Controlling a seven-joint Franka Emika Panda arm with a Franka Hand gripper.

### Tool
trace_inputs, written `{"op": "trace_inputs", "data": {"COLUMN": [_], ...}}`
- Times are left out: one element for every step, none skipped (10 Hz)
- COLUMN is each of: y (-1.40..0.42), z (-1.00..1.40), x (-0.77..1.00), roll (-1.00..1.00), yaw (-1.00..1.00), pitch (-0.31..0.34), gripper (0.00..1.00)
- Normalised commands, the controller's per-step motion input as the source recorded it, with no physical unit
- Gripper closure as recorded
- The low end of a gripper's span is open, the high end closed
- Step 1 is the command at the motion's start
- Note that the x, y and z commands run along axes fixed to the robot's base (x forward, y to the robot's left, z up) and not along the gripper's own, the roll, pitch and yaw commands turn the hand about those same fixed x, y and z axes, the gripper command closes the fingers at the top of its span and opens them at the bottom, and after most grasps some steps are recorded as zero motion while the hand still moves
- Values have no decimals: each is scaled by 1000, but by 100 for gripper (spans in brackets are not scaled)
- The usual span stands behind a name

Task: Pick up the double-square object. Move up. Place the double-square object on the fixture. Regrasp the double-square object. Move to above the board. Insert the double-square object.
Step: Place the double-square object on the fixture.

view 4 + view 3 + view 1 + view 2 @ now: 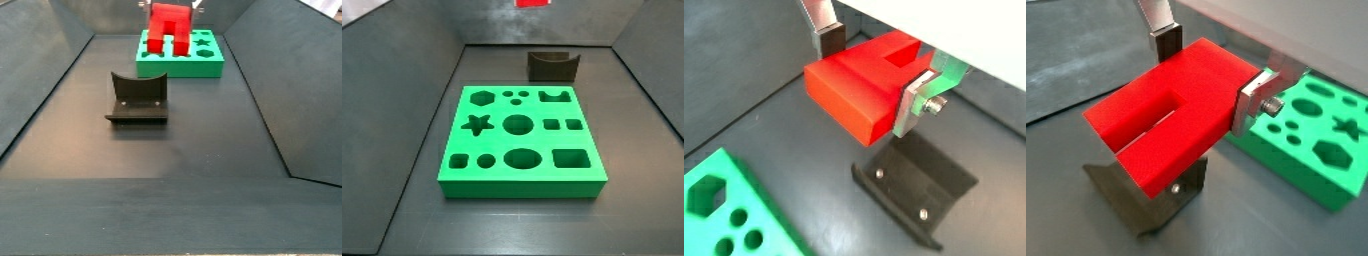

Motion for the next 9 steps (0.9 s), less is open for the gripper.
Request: {"op": "trace_inputs", "data": {"y": [2, 21, 32, 39, 44, 46, 47, 48, 49], "z": [-46, -35, -27, -22, -23, -23, -20, -20, -20], "x": [993, 909, 826, 712, 628, 518, 439, 338, 286], "roll": [-1000, -1000, -1000, -1000, -1000, -964, -805, -587, -475], "yaw": [-15, -26, -38, -57, -75, -101, -108, -110, -113], "pitch": [68, 75, 83, 95, 103, 113, 101, 80, 74], "gripper": [100, 100, 100, 100, 100, 100, 100, 100, 100]}}
